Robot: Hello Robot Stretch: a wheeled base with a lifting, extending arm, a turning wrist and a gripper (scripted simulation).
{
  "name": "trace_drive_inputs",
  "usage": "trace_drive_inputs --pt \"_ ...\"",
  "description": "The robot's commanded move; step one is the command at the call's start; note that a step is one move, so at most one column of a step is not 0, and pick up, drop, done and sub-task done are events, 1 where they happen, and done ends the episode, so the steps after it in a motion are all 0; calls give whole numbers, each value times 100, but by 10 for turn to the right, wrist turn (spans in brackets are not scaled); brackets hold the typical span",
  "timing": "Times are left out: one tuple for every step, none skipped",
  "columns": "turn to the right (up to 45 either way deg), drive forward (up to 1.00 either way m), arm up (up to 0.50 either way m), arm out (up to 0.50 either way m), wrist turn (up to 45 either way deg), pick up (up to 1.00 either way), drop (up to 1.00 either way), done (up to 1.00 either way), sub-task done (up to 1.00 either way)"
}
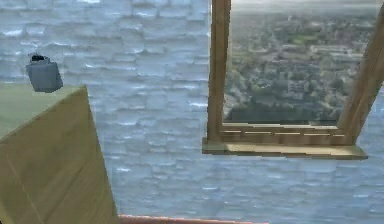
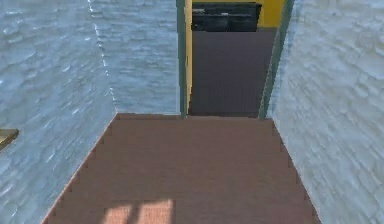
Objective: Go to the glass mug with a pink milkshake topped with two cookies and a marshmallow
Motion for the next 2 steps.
trace_drive_inputs --pt "0 35 0 0 0 0 0 0 0" --pt "-450 0 0 0 0 0 0 0 0"
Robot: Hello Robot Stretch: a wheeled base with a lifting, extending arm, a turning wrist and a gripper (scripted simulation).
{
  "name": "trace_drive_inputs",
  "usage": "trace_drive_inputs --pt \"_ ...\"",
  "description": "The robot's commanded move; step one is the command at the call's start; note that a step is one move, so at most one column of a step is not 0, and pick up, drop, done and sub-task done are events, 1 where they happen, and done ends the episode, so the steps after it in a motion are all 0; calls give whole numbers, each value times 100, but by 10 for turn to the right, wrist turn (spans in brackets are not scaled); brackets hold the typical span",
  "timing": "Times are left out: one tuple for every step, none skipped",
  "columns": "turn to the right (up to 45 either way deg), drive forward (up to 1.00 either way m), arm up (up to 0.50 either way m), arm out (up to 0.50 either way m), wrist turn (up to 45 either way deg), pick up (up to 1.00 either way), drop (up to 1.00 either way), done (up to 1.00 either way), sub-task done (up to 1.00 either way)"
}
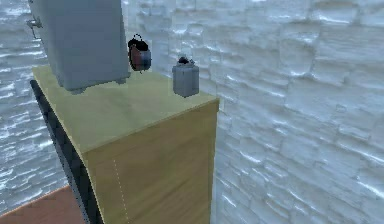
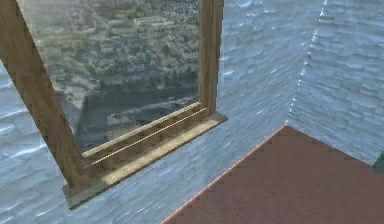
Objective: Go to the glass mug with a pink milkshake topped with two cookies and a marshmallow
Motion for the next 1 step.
trace_drive_inputs --pt "0 0 0 0 0 0 0 100 0"
